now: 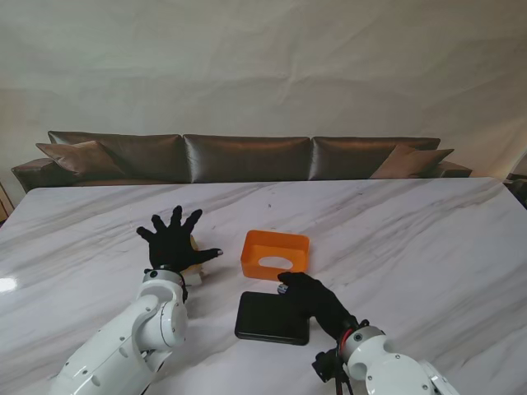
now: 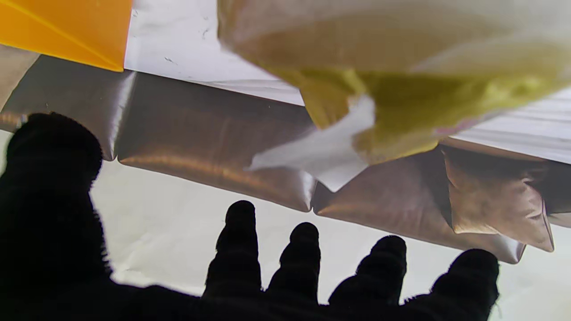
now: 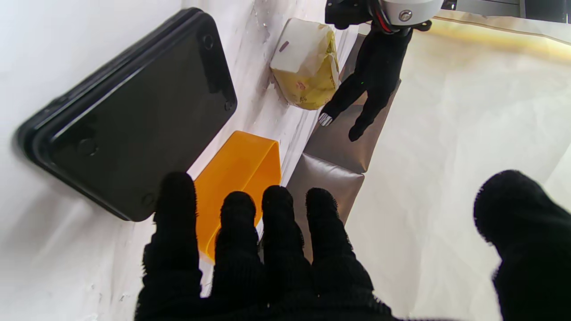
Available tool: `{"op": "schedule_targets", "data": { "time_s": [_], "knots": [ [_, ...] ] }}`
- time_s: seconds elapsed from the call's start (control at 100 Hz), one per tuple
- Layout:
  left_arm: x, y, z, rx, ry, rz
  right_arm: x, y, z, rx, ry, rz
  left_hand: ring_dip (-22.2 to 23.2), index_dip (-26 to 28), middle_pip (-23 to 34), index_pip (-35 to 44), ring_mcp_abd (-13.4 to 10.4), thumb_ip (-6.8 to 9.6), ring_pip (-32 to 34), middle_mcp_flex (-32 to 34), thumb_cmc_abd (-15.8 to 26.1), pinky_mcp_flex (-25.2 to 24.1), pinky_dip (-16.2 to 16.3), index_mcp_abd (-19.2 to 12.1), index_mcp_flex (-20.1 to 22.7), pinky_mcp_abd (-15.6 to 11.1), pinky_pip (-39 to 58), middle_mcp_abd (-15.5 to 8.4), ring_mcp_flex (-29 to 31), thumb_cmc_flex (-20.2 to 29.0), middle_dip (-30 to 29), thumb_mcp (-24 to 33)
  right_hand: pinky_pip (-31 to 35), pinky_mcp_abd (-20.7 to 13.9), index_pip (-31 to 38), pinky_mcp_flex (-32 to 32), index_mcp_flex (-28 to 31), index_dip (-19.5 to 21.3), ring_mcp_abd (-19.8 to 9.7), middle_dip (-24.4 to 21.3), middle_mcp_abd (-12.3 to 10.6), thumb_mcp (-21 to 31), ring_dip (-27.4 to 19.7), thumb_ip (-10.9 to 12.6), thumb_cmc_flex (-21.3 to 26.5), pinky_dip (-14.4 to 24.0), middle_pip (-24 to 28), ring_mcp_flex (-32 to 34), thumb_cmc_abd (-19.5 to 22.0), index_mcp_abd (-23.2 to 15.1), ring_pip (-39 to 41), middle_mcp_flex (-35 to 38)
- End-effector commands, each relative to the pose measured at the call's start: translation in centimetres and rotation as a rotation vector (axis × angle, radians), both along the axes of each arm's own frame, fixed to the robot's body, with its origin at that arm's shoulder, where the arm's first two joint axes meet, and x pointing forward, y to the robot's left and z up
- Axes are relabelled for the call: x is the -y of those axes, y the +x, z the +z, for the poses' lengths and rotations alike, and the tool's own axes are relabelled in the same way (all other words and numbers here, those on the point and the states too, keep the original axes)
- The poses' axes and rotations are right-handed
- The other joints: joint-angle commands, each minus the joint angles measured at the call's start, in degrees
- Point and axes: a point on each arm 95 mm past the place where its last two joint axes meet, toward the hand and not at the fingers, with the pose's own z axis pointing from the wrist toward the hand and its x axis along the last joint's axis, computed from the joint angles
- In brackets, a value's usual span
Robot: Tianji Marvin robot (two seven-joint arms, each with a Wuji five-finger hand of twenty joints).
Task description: Refill a tissue box and feed the first sheet
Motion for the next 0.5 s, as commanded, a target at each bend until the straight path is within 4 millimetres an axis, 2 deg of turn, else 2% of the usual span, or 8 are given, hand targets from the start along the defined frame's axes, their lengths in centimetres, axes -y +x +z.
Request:
{"op": "schedule_targets", "data": {
  "time_s": [0.0,0.2,0.22,0.25,0.49],
  "knots": [
    [0.0,-0.1,-0.8,-0.04,-0.011,-0.002,-0.6,-0.3,0.2,-0.008,0.006,0.018,-0.1,-1.4,-2.4,-1.9,0.7,1.28,-1.4,-3.5,0.0,0.3,0.4,-1.1,-2.0,4.8,27.2,-0.7,-2.8,-0.2,-1.0,0.0,0.8,-0.2,0.2,-0.2,-0.4,0.3,-0.2,0.7,0.5,-0.9,0.5,-1.8,-0.1,-0.2,0.8,-0.4,0.9,-0.1,0.8,-0.4],
    [-0.5,0.0,-2.7,-0.075,-0.037,-0.008,-1.1,0.0,0.1,-0.016,0.006,0.033,0.0,-2.2,-3.3,-3.0,0.5,1.19,-1.7,-3.8,-0.6,1.0,0.8,-2.4,-2.0,4.9,27.9,-0.9,-2.9,-0.5,-1.6,1.5,0.8,-0.2,0.2,-0.2,-0.5,0.2,-0.2,0.7,0.4,-0.9,0.4,-1.8,-0.2,-0.2,0.8,-0.4,1.0,-0.1,0.8,-0.5],
    [-0.6,0.0,-2.8,-0.079,-0.042,-0.008,-1.2,0.0,0.1,-0.017,0.005,0.035,0.0,-2.2,-3.3,-3.0,0.5,1.14,-1.8,-3.6,-0.6,1.0,0.9,-2.5,-2.0,4.9,28.0,-2.5,-2.9,-0.7,-1.6,1.6,0.8,-0.2,0.2,-0.2,-0.5,0.2,-0.2,0.7,0.4,-0.9,0.4,-1.8,-0.2,-0.2,0.8,-0.5,1.0,-0.1,0.8,-0.5],
    [-0.6,0.0,-3.1,-0.085,-0.048,-0.009,-1.3,0.0,0.2,-0.019,0.004,0.037,0.0,-2.4,-3.4,-3.2,0.4,1.04,-1.9,-3.6,-0.7,1.1,1.0,-2.9,-2.1,4.9,28.1,-3.1,-3.0,-1.0,-1.7,1.8,0.8,-0.3,0.2,-0.2,-0.5,0.2,-0.2,0.7,0.4,-0.9,0.4,-1.8,-0.2,-0.2,0.8,-0.5,1.0,0.0,0.8,-0.5],
    [-1.0,0.3,-5.4,-0.12,-0.09,-0.029,-2.0,-0.6,0.8,-0.022,-0.012,0.046,0.4,-3.6,-4.2,-5.0,-0.3,0.21,-2.2,-3.8,-1.3,1.8,1.9,-4.6,-2.3,4.2,29.6,-4.0,-3.0,-2.0,-2.3,4.1,0.8,-0.3,0.2,-0.3,-0.6,0.2,-0.2,0.7,0.5,-1.0,0.4,-1.8,-0.3,-0.2,0.9,-0.5,1.1,0.0,0.8,-0.5]
  ]
}}
